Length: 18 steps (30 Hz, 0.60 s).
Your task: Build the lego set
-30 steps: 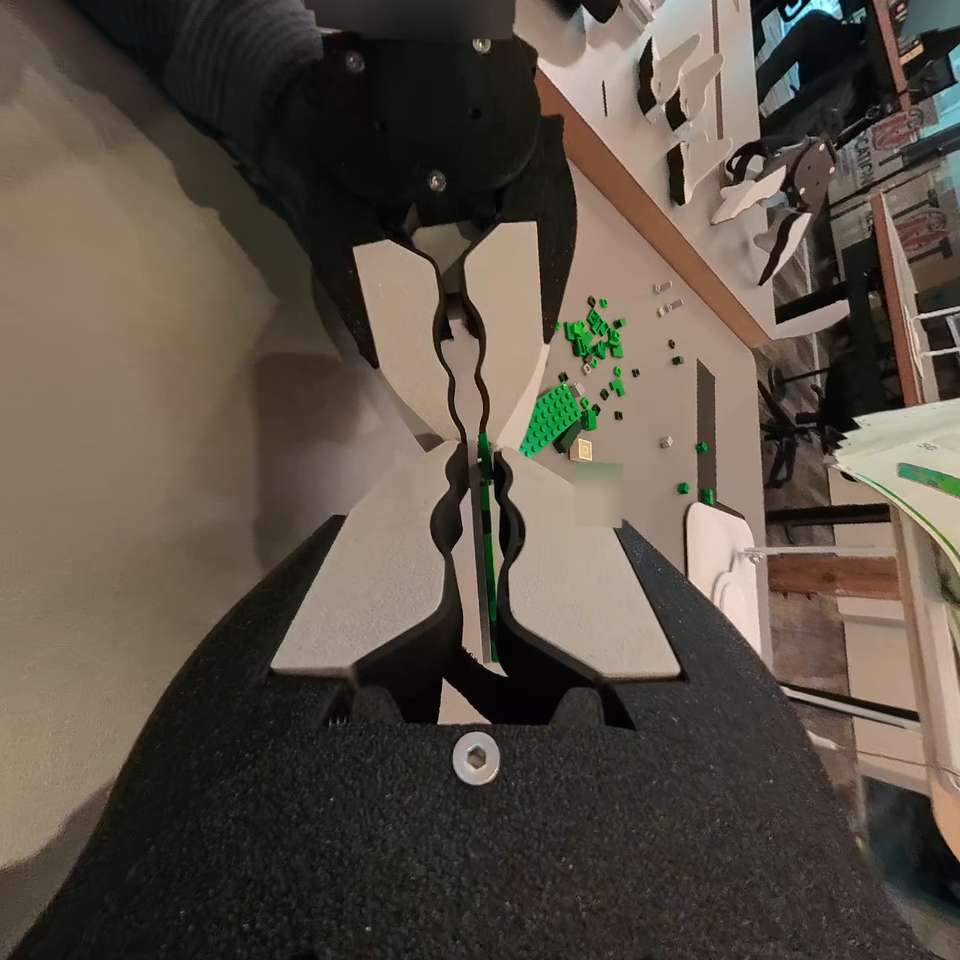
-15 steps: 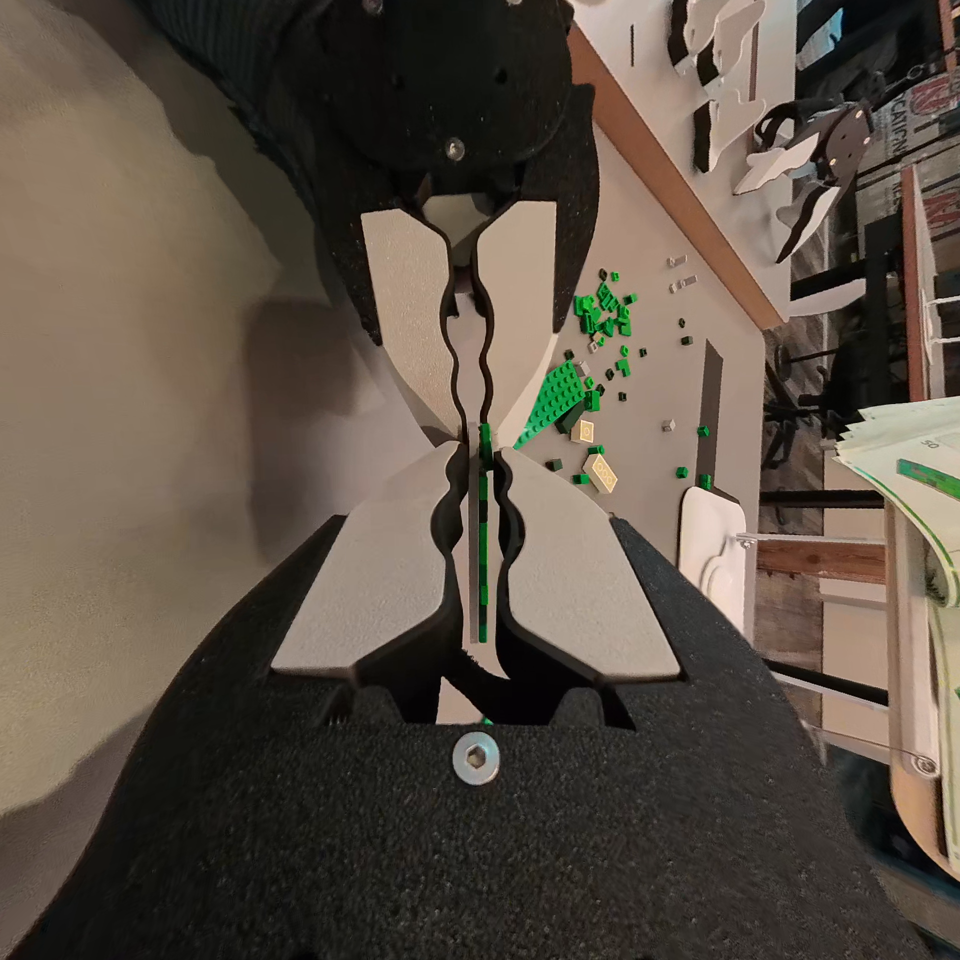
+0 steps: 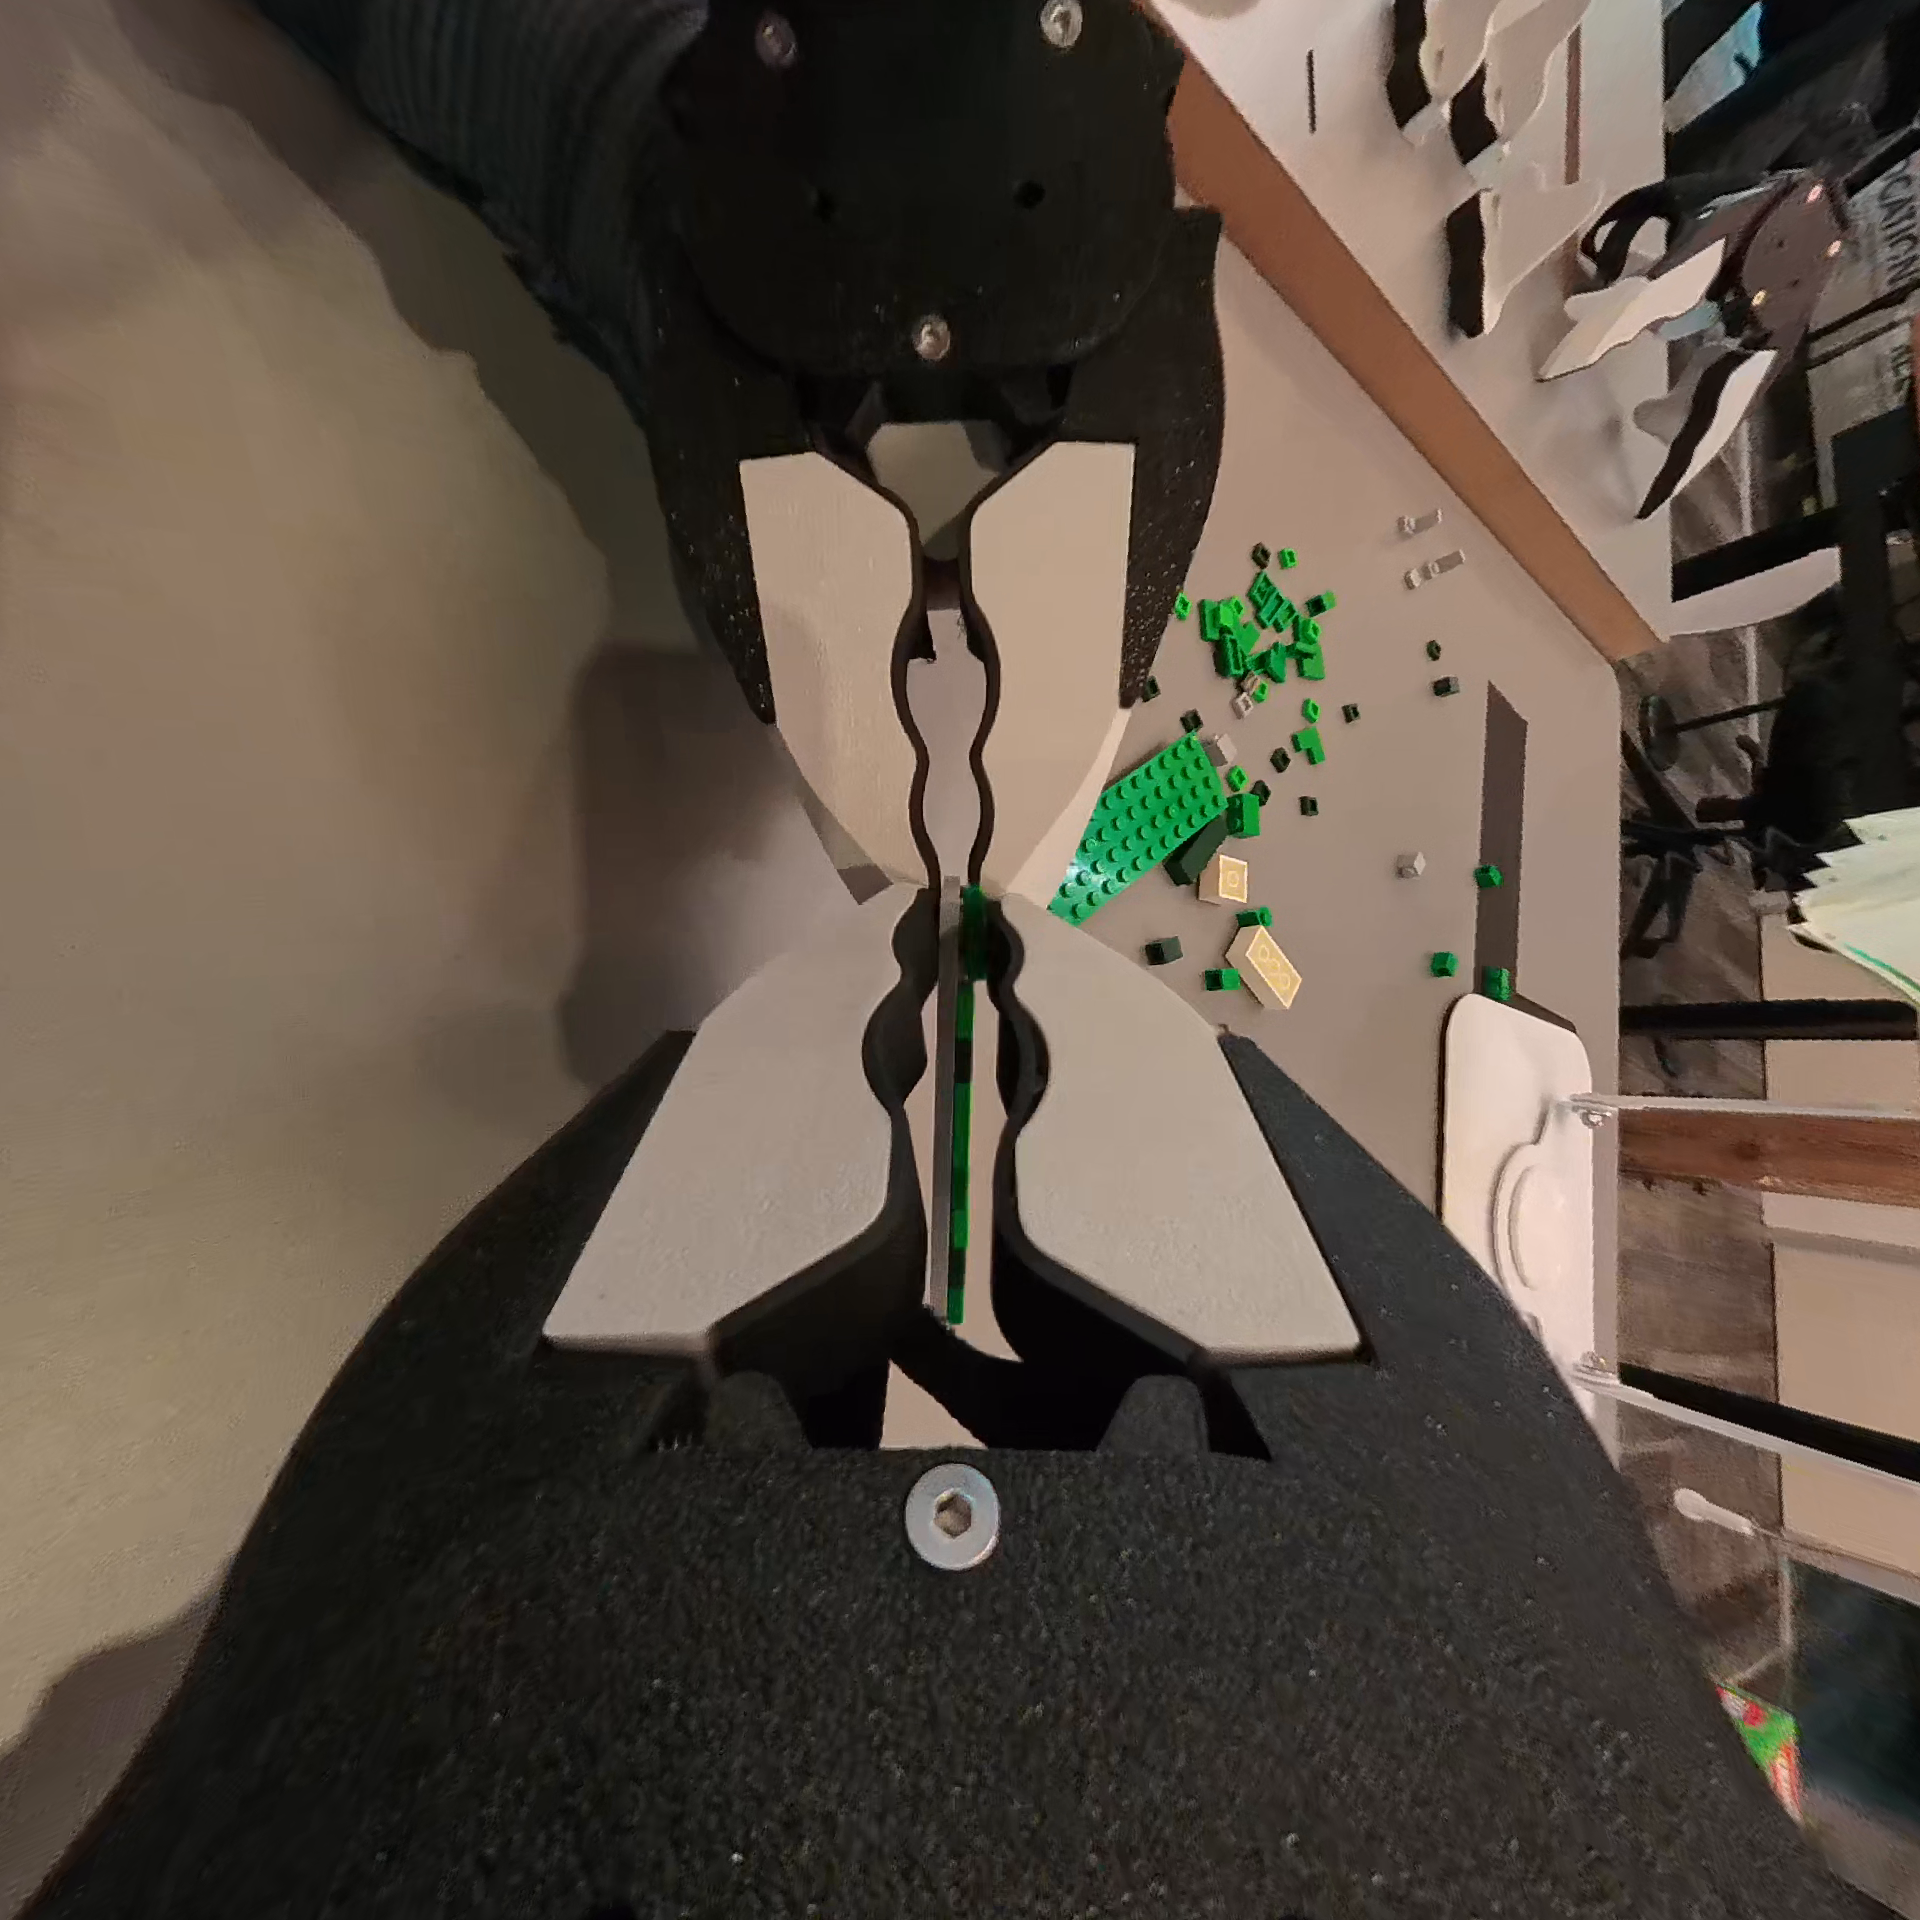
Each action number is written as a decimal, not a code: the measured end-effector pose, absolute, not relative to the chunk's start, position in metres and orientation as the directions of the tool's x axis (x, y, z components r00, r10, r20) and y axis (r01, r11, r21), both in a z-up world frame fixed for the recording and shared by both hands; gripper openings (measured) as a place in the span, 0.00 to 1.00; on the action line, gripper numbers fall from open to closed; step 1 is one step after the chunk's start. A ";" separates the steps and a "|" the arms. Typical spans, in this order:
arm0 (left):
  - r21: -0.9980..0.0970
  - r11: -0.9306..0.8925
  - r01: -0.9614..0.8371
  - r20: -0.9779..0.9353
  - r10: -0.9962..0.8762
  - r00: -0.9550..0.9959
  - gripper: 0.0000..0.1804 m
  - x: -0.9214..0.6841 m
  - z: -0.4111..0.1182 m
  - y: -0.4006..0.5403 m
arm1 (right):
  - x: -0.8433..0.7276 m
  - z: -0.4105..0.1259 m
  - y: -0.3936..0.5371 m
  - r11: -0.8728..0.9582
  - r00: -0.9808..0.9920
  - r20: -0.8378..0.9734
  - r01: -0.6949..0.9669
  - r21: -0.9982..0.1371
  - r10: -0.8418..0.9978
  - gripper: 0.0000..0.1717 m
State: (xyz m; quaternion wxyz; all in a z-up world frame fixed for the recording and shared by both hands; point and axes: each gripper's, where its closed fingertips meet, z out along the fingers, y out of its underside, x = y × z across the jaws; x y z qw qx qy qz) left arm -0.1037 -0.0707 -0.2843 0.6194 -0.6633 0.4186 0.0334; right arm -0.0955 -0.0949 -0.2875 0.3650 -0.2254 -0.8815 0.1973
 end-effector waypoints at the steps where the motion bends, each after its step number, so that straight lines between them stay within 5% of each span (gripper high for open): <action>1: -0.794 0.118 -0.596 -0.562 -0.515 0.647 0.03 -0.104 -0.285 -0.071 | -0.096 -0.287 -0.095 0.817 -0.634 0.548 0.256 -0.517 0.545 0.05; 18: -0.801 0.163 -0.577 -0.571 -0.501 0.651 0.03 -0.102 -0.276 -0.075 | -0.095 -0.279 -0.098 0.780 -0.626 0.510 0.277 -0.561 0.590 0.05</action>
